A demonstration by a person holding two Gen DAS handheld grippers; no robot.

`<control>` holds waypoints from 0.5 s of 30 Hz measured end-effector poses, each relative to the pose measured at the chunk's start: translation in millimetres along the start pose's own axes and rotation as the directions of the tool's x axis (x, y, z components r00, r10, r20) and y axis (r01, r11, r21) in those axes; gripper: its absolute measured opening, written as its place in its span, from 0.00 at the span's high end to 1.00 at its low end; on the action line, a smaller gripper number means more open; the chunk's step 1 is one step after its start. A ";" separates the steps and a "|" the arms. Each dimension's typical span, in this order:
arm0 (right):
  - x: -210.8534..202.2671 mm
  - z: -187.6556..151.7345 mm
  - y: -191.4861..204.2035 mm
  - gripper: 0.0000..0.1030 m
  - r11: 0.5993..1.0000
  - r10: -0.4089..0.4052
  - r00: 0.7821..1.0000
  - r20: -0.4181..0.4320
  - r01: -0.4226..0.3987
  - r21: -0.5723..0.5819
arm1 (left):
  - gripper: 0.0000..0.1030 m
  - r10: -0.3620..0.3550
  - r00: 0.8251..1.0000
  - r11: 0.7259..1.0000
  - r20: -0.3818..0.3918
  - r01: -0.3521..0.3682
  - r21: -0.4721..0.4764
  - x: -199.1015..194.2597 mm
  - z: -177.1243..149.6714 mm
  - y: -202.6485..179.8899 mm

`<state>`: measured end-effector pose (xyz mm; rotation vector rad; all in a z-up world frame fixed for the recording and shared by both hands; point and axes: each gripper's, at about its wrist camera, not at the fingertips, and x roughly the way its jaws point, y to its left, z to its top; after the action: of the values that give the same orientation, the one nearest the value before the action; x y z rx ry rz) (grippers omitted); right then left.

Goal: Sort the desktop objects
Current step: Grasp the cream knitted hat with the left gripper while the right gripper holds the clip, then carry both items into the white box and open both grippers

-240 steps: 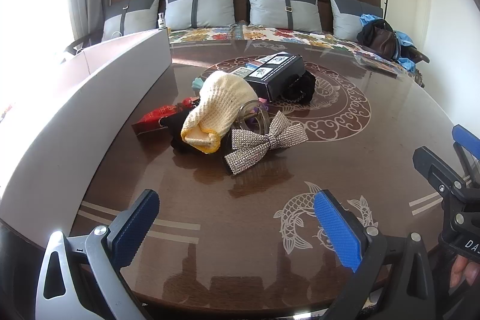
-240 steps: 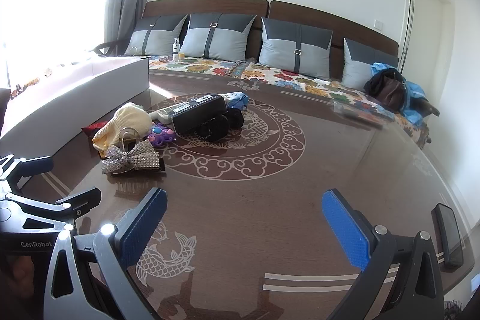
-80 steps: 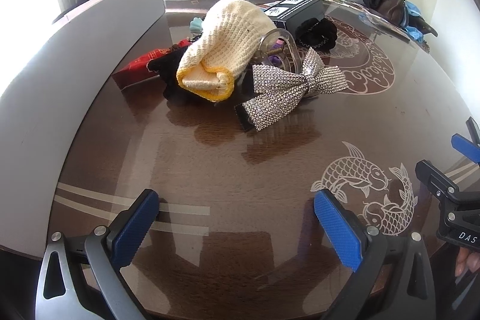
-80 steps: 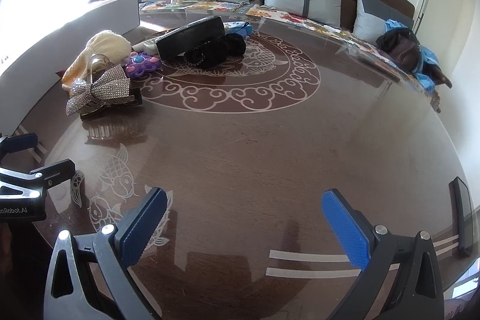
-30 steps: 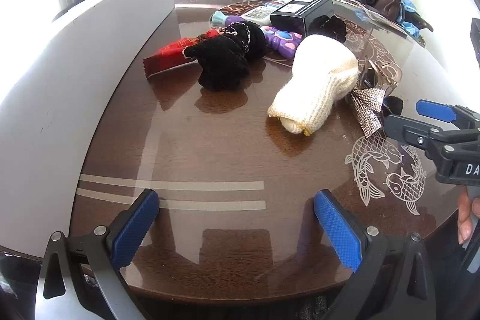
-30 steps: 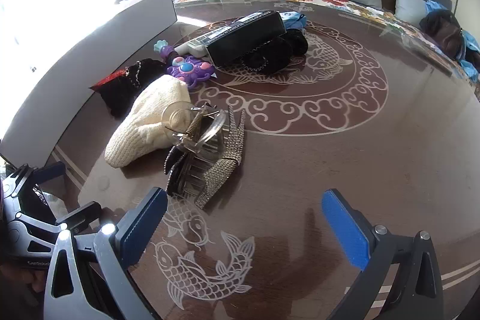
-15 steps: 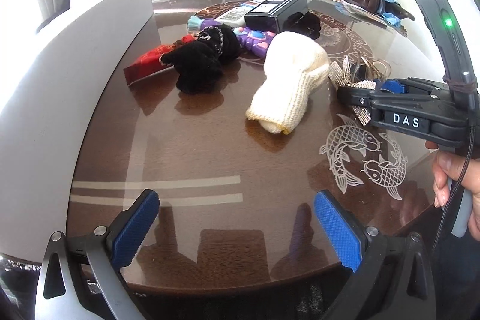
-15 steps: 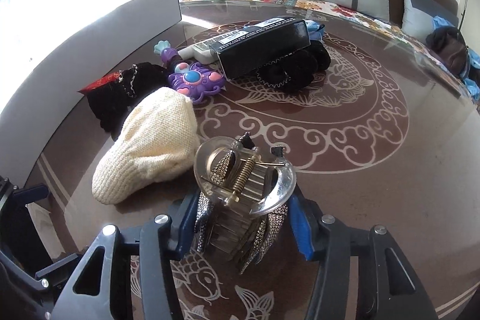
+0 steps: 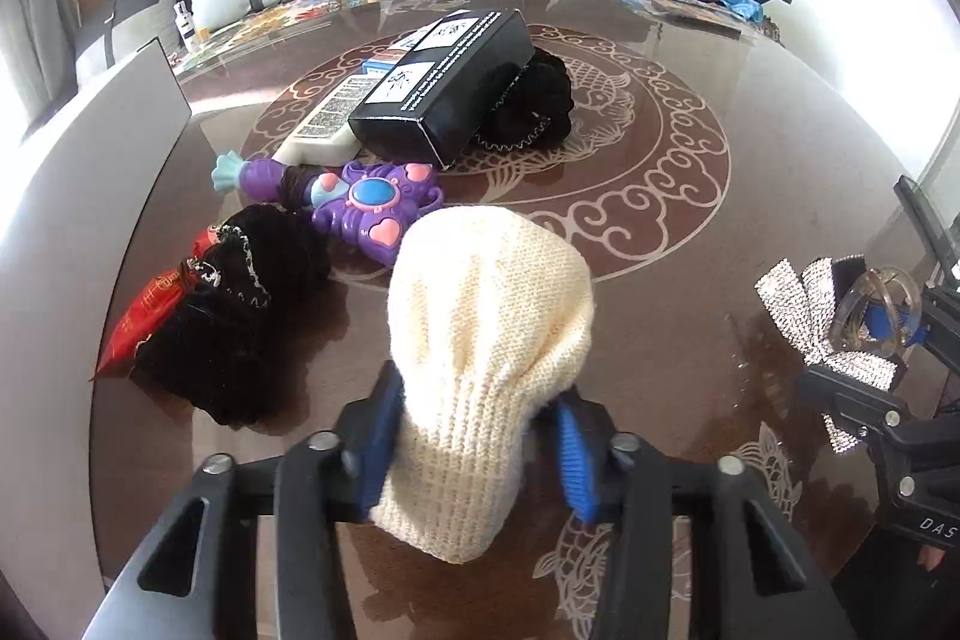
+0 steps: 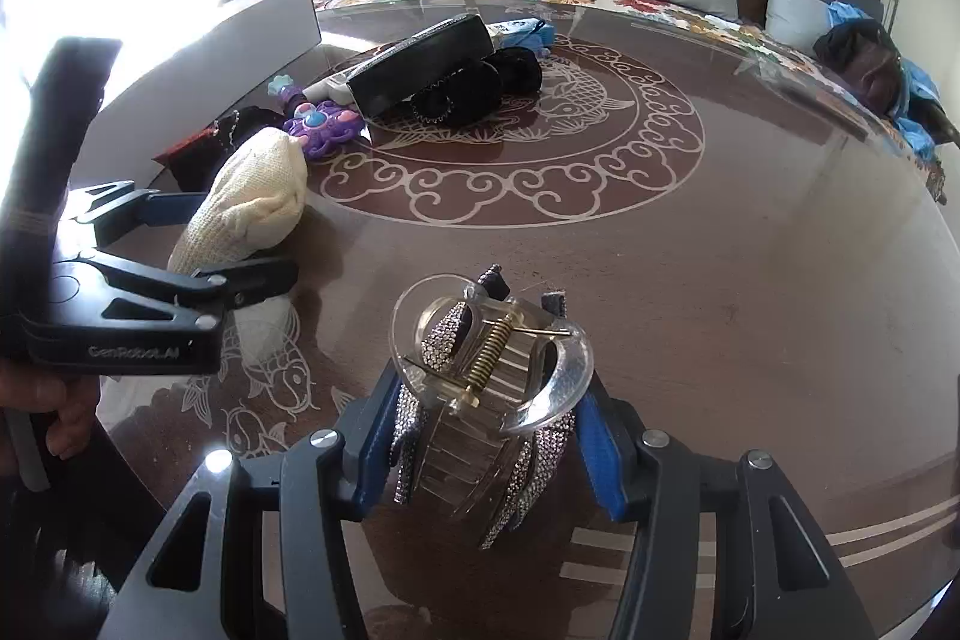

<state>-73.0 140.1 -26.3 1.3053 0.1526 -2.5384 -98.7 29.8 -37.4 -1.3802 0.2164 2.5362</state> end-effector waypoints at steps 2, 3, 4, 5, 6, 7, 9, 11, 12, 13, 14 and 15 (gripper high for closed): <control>-6.4 2.1 -2.2 0.48 1.000 0.008 1.000 0.005 -0.008 0.010 | 0.62 -0.017 0.999 0.999 0.028 0.018 -0.031 -12.4 -4.2 7.9; -9.8 4.1 -2.2 0.48 1.000 0.013 1.000 0.010 -0.013 0.012 | 0.62 -0.034 0.999 0.998 0.036 0.036 -0.055 -20.3 -7.0 14.0; -13.3 6.6 -1.4 0.48 1.000 0.021 1.000 0.016 -0.021 0.013 | 0.62 -0.059 0.997 0.994 0.044 0.063 -0.088 -29.9 -10.0 21.1; -16.6 9.6 0.3 0.48 0.999 0.029 0.999 0.022 -0.030 0.013 | 0.63 -0.084 0.995 0.989 0.057 0.090 -0.121 -41.8 -13.1 29.6; -20.1 13.3 3.5 0.48 0.999 0.040 0.999 0.028 -0.040 0.011 | 0.63 -0.100 0.992 0.982 0.075 0.110 -0.153 -56.1 -16.0 39.9; -23.7 18.3 9.6 0.48 0.999 0.049 0.998 0.035 -0.049 0.001 | 0.62 -0.109 0.989 0.975 0.097 0.126 -0.185 -72.3 -18.3 51.9; -30.0 33.0 29.2 0.48 0.997 0.076 0.996 0.053 -0.075 -0.031 | 0.62 -0.112 0.984 0.958 0.142 0.145 -0.247 -105.5 -20.6 83.3; -36.5 52.1 56.9 0.48 0.990 0.124 0.989 0.076 -0.119 -0.071 | 0.62 -0.083 0.981 0.944 0.176 0.134 -0.302 -135.5 -22.1 123.0; -39.8 62.6 74.2 0.48 0.984 0.157 0.984 0.089 -0.149 -0.094 | 0.62 -0.057 0.981 0.937 0.187 0.117 -0.329 -148.7 -24.1 145.7; -43.5 74.6 93.9 0.48 0.976 0.195 0.975 0.103 -0.182 -0.120 | 0.62 -0.025 0.982 0.930 0.187 0.091 -0.357 -158.8 -26.5 169.2; -47.2 86.4 115.6 0.48 0.965 0.235 0.965 0.116 -0.217 -0.150 | 0.62 0.013 0.983 0.921 0.183 0.060 -0.386 -167.3 -30.2 193.6; -50.3 97.8 136.9 0.48 0.952 0.273 0.954 0.124 -0.250 -0.178 | 0.62 0.057 0.983 0.911 0.176 0.022 -0.413 -173.4 -35.2 217.8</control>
<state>-81.0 -2.1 76.4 1.0002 0.1393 -2.3314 -41.6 -212.5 92.1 -1.2577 -0.3681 2.8143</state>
